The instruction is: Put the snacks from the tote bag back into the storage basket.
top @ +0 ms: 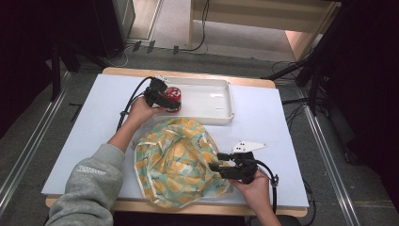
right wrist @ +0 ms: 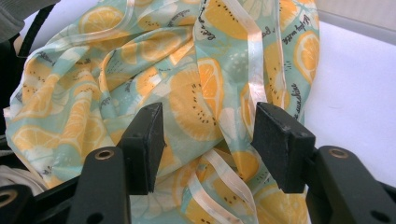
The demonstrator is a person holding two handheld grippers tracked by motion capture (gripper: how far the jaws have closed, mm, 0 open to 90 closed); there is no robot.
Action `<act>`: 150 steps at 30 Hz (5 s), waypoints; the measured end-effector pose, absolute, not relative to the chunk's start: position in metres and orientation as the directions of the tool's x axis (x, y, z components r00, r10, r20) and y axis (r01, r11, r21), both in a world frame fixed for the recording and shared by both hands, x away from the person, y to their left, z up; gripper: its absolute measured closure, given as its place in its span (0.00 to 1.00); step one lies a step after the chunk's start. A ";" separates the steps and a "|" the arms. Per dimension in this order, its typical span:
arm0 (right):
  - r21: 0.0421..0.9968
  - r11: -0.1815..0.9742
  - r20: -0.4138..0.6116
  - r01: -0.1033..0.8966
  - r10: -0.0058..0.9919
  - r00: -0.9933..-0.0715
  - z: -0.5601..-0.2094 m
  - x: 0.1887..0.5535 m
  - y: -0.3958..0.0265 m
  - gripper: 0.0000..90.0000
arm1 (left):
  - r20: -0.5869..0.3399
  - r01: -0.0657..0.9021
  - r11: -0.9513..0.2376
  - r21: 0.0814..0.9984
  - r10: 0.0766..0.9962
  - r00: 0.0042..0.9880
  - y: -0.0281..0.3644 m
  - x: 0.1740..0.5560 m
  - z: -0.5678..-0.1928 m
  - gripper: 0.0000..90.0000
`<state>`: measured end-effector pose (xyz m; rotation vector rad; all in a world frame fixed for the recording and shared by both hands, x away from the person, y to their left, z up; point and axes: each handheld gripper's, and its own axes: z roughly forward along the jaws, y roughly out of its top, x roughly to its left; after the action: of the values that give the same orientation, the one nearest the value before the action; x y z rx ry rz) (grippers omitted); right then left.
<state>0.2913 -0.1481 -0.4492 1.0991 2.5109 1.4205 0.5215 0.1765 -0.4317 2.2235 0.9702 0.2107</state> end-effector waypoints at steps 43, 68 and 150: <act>0.763 0.335 0.276 0.553 0.604 -0.748 -0.450 0.292 -0.148 0.49 | -0.153 0.592 -0.466 0.658 0.688 0.710 0.188 0.503 -0.409 0.28; 0.766 0.346 0.268 0.542 0.594 -0.759 -0.448 0.294 -0.146 0.50 | -0.149 0.557 -0.479 0.679 0.653 0.743 0.195 0.470 -0.395 0.99; 0.769 0.343 0.267 0.539 0.595 -0.759 -0.448 0.289 -0.148 0.51 | -0.201 0.614 -0.463 0.639 0.670 0.715 0.147 0.503 -0.410 1.00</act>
<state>0.2892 -0.1481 -0.4482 1.0669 2.5245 1.4076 0.5026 0.1472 -0.4105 2.2058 0.9694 0.1010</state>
